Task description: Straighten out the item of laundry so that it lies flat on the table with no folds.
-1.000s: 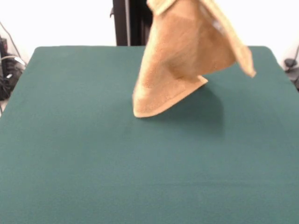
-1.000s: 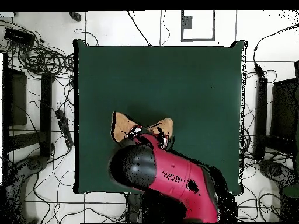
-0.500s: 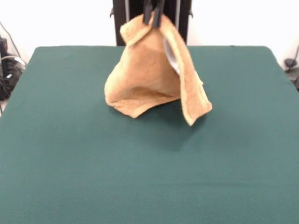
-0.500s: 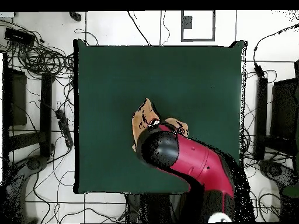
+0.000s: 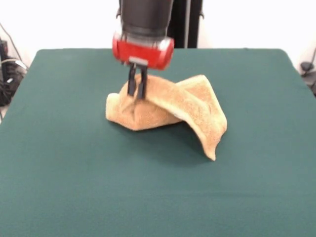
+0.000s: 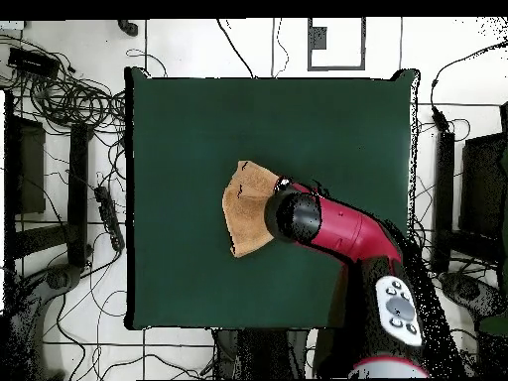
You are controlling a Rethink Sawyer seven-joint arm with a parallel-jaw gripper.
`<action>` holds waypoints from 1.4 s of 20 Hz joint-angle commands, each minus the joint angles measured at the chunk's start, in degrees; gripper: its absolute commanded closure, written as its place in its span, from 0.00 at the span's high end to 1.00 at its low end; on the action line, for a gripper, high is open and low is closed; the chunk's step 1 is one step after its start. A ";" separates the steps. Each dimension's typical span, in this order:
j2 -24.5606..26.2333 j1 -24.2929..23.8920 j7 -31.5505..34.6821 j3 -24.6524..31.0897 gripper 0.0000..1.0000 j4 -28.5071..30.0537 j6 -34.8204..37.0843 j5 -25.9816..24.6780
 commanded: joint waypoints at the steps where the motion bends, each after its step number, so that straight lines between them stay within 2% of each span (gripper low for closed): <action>1: 9.79 -1.25 -2.24 12.60 0.00 -6.69 -5.07 -5.29; 10: 18.44 -5.94 -3.31 19.31 0.00 -16.14 -6.01 -10.03; 14: 19.13 -5.06 -2.70 18.58 0.00 -19.92 -4.46 -11.89; 20: 15.06 -2.26 -4.11 17.34 0.00 -26.45 8.89 -11.02; 28: 16.26 -2.85 -8.27 21.36 0.00 -36.70 22.57 -10.08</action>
